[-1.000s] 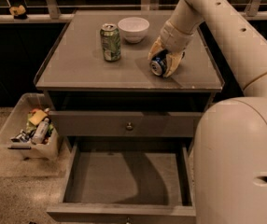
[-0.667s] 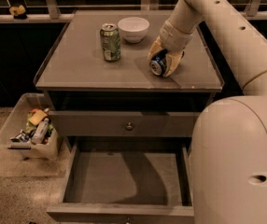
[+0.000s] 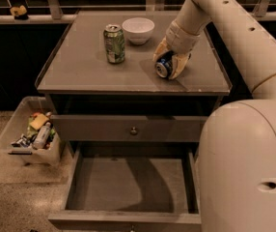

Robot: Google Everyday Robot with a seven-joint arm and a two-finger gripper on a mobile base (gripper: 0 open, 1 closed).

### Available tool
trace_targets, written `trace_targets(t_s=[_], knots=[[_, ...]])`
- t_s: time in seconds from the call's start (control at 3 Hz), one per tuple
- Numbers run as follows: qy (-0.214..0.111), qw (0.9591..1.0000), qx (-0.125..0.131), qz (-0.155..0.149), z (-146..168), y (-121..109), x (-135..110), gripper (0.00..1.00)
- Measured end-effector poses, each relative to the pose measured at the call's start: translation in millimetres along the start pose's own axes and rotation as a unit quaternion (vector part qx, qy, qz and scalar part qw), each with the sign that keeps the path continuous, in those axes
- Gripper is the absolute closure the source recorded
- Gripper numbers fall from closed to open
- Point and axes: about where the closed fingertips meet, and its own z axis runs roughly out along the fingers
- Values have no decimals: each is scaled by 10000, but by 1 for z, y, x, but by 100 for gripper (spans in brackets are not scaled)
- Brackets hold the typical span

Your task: Pick pepsi can from middle drawer and place on counter

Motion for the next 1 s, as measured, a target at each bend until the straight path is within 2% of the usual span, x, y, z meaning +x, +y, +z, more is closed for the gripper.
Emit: trace_targets(t_s=[0.33,0.67,1.0], knots=[[0,10000,0,0,0,0,0,14],[0,10000,0,0,0,0,0,0],[0,10000,0,0,0,0,0,0]])
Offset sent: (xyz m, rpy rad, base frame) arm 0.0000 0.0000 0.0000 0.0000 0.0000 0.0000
